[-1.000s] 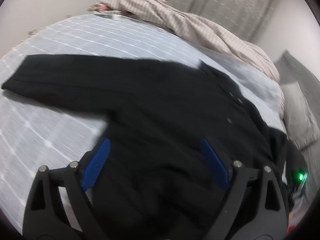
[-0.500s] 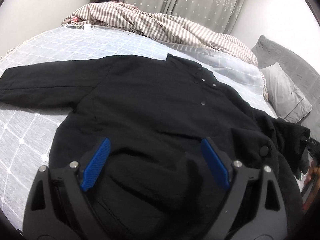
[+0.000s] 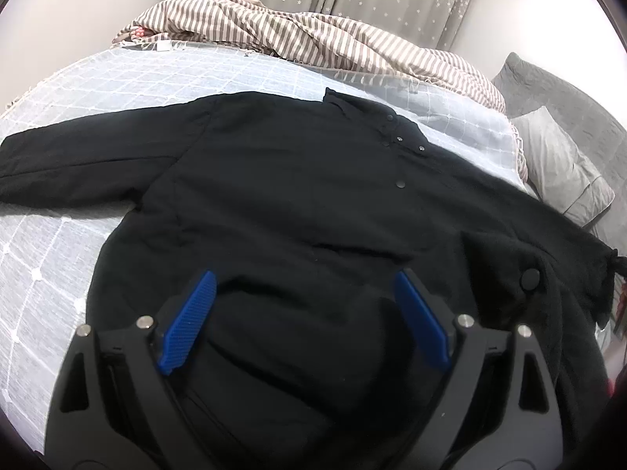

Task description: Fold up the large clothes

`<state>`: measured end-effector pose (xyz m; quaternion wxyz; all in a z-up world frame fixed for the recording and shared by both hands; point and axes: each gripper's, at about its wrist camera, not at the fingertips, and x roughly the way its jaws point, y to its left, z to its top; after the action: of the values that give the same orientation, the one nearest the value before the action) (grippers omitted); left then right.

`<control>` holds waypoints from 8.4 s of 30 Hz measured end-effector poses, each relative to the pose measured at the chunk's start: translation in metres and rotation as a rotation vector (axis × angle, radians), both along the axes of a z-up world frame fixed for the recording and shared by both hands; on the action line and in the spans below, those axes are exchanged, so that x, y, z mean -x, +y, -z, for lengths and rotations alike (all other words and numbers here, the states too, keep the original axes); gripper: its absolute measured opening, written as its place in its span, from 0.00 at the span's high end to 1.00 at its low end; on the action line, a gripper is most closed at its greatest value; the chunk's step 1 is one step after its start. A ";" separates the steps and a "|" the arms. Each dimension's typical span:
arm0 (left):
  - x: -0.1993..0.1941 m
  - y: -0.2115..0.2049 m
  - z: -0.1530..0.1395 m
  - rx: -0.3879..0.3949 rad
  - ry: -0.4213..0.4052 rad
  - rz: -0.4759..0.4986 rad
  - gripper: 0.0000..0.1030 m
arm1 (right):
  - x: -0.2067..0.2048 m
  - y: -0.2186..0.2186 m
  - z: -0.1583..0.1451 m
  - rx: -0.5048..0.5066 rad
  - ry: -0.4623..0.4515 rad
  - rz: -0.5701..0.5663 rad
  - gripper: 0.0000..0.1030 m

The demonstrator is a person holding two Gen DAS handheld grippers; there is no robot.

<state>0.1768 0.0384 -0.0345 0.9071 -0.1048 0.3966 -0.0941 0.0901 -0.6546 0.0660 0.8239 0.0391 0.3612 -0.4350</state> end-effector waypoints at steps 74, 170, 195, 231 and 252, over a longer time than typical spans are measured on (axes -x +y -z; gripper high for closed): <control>0.112 0.009 0.031 0.008 0.389 0.217 0.01 | 0.115 0.341 0.146 -0.984 0.175 -0.771 0.17; 0.110 0.067 0.020 -0.148 0.237 0.334 0.28 | 0.106 0.277 0.104 -0.577 0.194 -0.733 0.33; 0.081 0.043 -0.076 -0.182 0.221 0.397 0.20 | 0.059 0.236 0.057 -0.560 0.112 -0.649 0.27; -0.227 -0.111 0.005 -0.055 0.003 0.276 0.10 | -0.296 0.312 0.087 -0.609 -0.197 -0.937 0.22; -0.257 -0.011 0.014 0.153 0.034 0.095 0.10 | -0.445 0.371 0.126 -0.650 -0.172 -0.984 0.38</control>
<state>0.4336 0.0270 -0.0482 0.8840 -0.1564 0.4083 -0.1652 0.5352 -0.2832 -0.0602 0.9008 0.1524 0.3835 0.1353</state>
